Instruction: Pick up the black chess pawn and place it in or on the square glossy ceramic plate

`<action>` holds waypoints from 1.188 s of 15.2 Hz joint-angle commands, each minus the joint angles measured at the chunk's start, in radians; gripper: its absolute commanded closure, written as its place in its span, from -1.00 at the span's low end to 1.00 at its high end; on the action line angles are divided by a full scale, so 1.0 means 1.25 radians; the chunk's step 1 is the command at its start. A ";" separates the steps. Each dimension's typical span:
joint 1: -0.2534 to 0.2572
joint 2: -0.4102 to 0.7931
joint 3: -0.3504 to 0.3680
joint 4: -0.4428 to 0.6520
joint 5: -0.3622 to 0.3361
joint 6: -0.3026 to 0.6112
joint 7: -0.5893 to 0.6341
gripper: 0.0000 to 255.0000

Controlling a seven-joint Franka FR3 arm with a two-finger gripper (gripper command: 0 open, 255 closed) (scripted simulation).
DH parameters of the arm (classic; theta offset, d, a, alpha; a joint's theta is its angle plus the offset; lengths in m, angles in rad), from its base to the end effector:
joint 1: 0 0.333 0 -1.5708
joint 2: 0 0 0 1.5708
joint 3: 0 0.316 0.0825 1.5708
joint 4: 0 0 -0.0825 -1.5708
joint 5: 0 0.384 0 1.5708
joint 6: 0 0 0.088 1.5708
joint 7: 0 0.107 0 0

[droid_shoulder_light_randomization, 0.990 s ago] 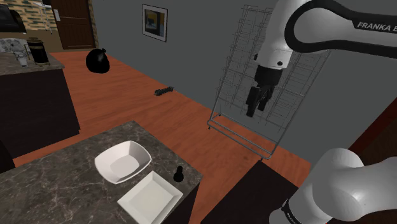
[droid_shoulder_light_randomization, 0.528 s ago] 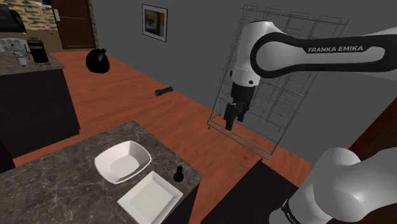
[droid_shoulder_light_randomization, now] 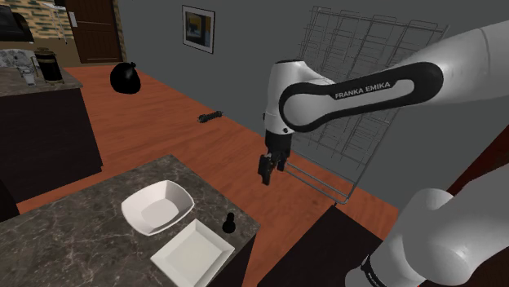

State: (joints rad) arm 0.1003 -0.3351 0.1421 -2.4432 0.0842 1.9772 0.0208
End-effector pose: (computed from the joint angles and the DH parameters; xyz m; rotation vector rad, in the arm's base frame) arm 0.4061 0.1064 0.4139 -3.1115 -0.2686 0.2120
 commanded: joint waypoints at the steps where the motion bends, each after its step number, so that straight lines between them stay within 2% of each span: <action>1: 0.005 0.062 0.013 0.012 -0.007 0.047 0.004 -1.00; 8: 0.027 0.278 0.053 0.082 -0.059 0.174 0.038 -1.00; 15: 0.066 0.502 0.064 0.197 -0.143 0.255 0.087 -1.00; 18: 0.073 0.538 0.060 0.205 -0.157 0.280 0.095 -1.00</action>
State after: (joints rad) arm 0.1883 0.3189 0.2184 -2.1910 -0.1046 2.3139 0.1346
